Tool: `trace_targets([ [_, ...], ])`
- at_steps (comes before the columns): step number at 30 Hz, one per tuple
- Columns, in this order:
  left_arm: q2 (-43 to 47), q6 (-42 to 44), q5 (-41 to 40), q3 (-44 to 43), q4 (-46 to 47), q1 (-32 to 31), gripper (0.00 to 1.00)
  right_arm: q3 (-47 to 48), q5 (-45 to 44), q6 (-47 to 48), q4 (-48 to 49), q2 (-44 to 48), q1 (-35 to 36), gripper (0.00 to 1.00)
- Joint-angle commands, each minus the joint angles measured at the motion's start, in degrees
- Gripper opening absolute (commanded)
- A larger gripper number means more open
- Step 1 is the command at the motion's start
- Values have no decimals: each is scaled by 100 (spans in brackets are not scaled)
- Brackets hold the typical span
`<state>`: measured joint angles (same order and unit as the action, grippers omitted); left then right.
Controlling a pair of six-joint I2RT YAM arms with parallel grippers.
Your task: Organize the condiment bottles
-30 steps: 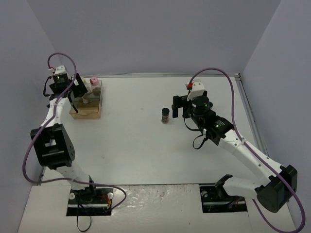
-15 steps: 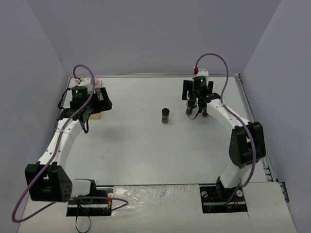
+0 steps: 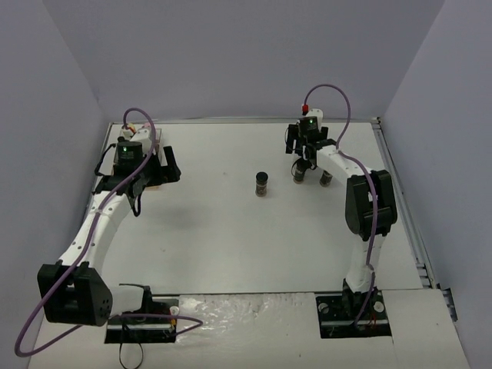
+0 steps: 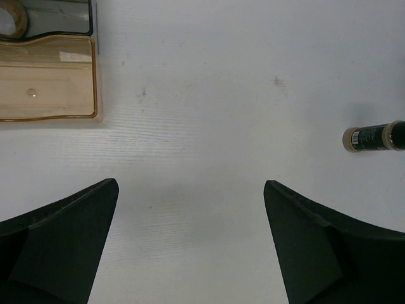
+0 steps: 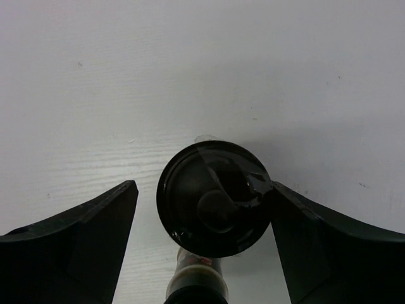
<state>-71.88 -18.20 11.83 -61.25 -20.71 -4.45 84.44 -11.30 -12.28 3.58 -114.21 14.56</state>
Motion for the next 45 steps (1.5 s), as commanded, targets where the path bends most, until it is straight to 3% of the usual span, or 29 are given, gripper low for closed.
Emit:
trace_targets([
  [1, 164, 72, 1, -220, 164, 14, 97, 274, 23, -76, 301, -113, -119, 66],
  [3, 156, 79, -7, -227, 157, 14, 97, 274, 16, -46, 301, -128, -120, 60],
  [7, 148, 71, 4, -238, 153, 21, 97, 330, 141, 117, 303, -22, -104, 33],
  [14, 212, 112, -93, -244, 131, 29, 97, 947, 542, 951, 321, 224, 418, 0],
  [23, 283, 122, -297, -212, 160, 195, 97, 1561, 1501, 1531, 303, 447, 1801, 0],
  [30, 318, 79, -336, -168, 220, 295, 97, 1310, 1862, 1545, 322, 394, 2683, 0],
  [45, 325, 42, -51, -64, 466, 302, 97, 284, 1904, 1598, 1133, -61, 3204, 5],
])
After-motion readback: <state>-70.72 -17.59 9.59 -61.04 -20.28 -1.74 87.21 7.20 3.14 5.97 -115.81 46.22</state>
